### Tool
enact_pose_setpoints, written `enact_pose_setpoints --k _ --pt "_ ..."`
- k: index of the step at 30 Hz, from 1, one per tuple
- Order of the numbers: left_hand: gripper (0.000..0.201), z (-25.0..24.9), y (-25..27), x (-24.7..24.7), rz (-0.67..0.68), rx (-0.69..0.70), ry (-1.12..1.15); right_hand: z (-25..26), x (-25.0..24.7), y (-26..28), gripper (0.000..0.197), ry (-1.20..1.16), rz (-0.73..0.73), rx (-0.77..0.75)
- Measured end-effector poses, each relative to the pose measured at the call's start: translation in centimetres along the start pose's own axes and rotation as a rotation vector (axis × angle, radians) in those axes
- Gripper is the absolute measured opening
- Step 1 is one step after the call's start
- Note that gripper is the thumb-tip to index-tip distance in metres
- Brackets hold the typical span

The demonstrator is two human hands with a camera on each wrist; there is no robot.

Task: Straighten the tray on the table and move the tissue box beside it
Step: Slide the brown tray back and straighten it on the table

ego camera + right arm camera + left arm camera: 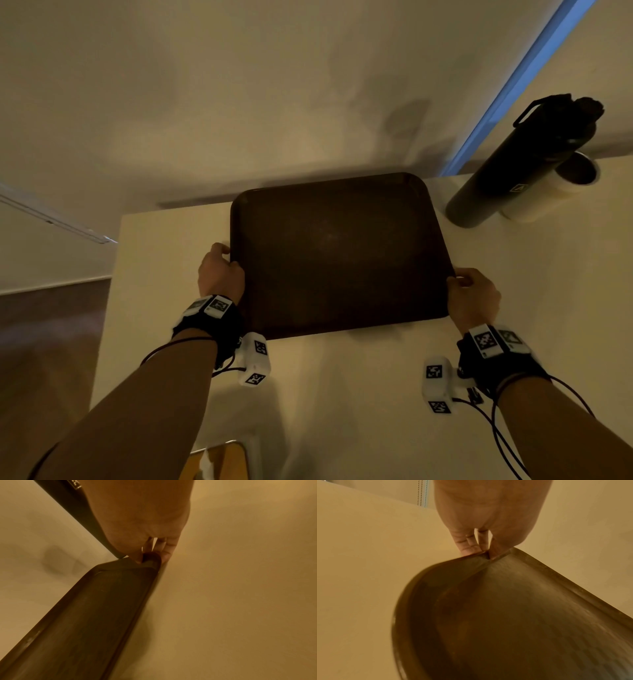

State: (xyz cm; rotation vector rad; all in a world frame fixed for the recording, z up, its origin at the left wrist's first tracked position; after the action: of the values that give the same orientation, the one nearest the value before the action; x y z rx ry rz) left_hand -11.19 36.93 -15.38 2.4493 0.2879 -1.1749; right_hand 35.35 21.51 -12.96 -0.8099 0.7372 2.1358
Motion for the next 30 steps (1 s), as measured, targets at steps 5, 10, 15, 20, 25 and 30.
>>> enact_pose_setpoints --k 5,10,15,20,25,30 --pt "0.036 -0.4 0.0 -0.1 0.001 0.007 -0.001 -0.1 0.1 -0.1 0.027 0.006 0.005 -0.004" --pt "0.037 -0.5 0.0 -0.1 0.006 0.002 -0.002 -0.1 0.1 -0.3 0.028 0.01 0.007 0.001" --pt "0.039 -0.6 0.0 -0.2 0.014 -0.006 0.004 -0.1 0.2 -0.3 0.027 -0.008 0.016 0.002" --pt "0.044 -0.3 0.5 -1.2 0.024 -0.035 0.033 -0.1 -0.4 -0.1 0.034 -0.06 0.008 -0.001" --pt "0.042 -0.2 2.8 -3.6 0.011 -0.075 0.112 1.5 -2.1 1.8 0.038 -0.103 -0.083 -0.137" --pt "0.034 -1.0 7.4 -7.2 0.006 -0.026 0.277 4.5 -2.1 6.7 0.028 -0.18 0.011 -0.297"
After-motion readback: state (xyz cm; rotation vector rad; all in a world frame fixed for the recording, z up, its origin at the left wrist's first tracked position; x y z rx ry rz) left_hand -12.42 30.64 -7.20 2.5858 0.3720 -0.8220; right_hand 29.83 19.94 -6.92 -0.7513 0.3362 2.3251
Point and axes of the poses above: each hand's wrist, its own y-axis away from the middle knuckle, its own x-axis out of the palm, z = x × y, the point moved 9 cm from there along -y, towards the middle knuckle, and after that the axes turned 2 degrees about -z, right-handed, at the moved point
